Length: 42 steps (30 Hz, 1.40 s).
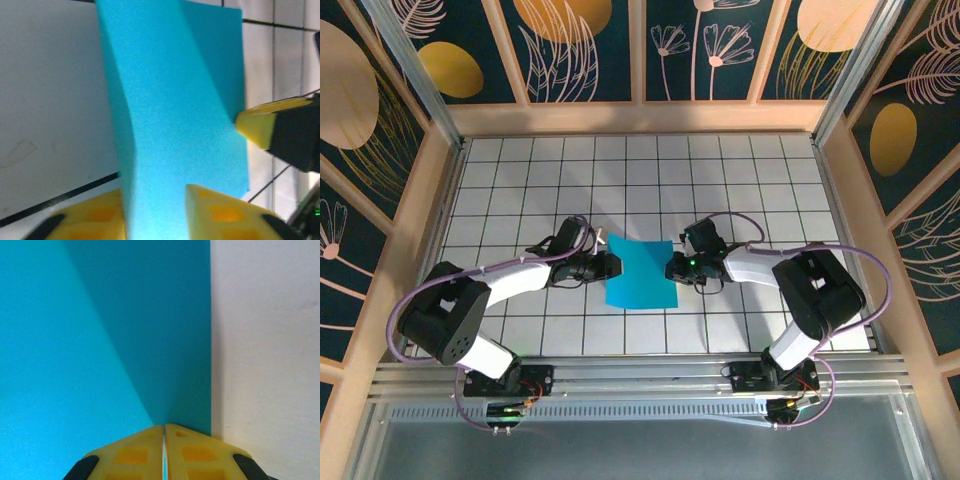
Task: Fold a paper plane with a square sheet of paper (fold left side to right side)
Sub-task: First fold in half a square sheet of paper at the center of the table.
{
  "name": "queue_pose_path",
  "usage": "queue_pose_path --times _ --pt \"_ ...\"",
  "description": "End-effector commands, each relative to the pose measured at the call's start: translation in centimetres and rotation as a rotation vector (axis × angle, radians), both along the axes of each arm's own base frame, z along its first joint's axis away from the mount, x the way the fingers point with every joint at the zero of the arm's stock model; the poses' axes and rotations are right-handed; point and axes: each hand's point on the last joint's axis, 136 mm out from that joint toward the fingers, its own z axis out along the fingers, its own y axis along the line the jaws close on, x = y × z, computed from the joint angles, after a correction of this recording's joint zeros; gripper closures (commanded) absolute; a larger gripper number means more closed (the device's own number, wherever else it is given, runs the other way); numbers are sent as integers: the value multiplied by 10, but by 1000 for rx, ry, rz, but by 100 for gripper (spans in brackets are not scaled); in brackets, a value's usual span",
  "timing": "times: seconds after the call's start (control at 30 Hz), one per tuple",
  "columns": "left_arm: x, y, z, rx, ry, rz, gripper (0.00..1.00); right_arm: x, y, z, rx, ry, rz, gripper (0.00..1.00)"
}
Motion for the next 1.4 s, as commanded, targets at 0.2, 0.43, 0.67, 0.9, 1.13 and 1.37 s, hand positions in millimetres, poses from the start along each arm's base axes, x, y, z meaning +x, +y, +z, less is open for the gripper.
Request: queue_pose_path --times 0.2,0.43,0.67,0.9,1.13,1.37 --pt "5 -33 46 -210 -47 -64 45 -2 0 -7 -41 16 5 84" --pt "4 -52 55 -262 -54 -112 38 -2 2 -5 -35 8 4 84" --pt "2 -67 44 -262 -34 -137 41 1 7 4 13 -16 -5 87" --pt "5 -69 26 -207 -22 -118 64 4 8 12 34 -38 -14 90" --pt "4 -70 15 -181 -9 -114 87 7 13 22 65 -65 -12 90" --pt "3 -69 10 -166 -3 -108 96 18 3 55 79 -158 -54 88"
